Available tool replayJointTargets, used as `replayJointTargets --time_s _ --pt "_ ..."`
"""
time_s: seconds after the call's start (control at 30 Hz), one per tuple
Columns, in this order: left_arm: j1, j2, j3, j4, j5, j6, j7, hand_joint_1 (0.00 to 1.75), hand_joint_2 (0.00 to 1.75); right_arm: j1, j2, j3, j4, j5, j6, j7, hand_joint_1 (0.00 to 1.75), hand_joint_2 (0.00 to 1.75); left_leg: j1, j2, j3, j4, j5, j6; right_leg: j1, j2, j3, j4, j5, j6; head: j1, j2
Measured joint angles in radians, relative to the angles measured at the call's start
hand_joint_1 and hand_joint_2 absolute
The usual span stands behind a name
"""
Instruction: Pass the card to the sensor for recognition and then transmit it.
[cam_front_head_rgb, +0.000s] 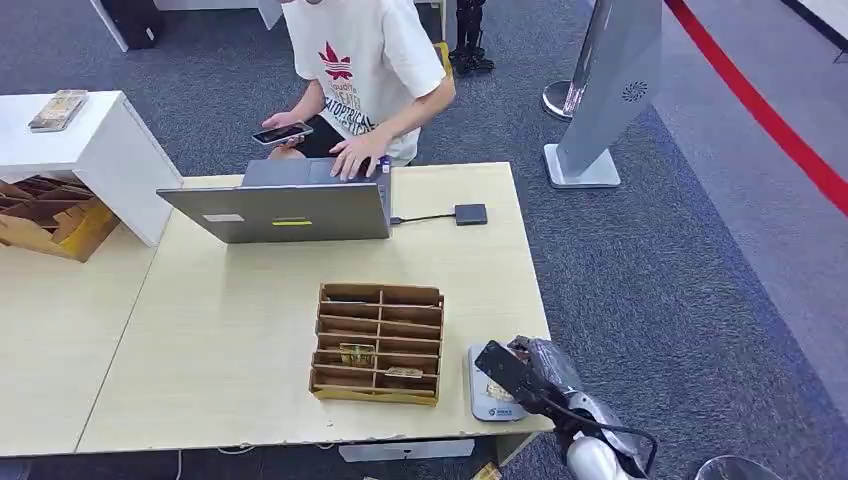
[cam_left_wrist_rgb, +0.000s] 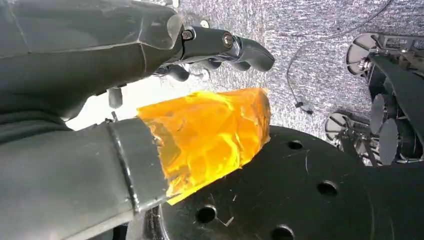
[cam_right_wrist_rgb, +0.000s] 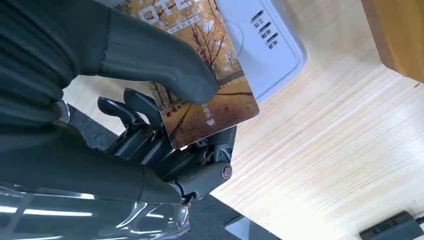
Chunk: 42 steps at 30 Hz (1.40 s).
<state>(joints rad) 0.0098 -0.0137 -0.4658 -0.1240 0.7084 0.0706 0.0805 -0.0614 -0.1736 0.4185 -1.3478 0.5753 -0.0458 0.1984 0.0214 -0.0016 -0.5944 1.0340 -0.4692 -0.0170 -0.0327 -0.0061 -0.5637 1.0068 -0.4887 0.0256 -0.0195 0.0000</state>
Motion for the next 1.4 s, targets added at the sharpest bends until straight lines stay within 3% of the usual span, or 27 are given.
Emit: replayJointTargets --time_s 1.4 --pt "0.000 0.002 -0.019 0.000 0.004 0.000 -0.001 0.00 0.00 -0.001 0.003 -0.002 0.002 0.005 0.002 0.000 1.75 1.75 0.000 0.000 0.000 0.000 0.000 0.000 0.000 0.000 0.000 0.000 0.000 0.000 0.000 0.000"
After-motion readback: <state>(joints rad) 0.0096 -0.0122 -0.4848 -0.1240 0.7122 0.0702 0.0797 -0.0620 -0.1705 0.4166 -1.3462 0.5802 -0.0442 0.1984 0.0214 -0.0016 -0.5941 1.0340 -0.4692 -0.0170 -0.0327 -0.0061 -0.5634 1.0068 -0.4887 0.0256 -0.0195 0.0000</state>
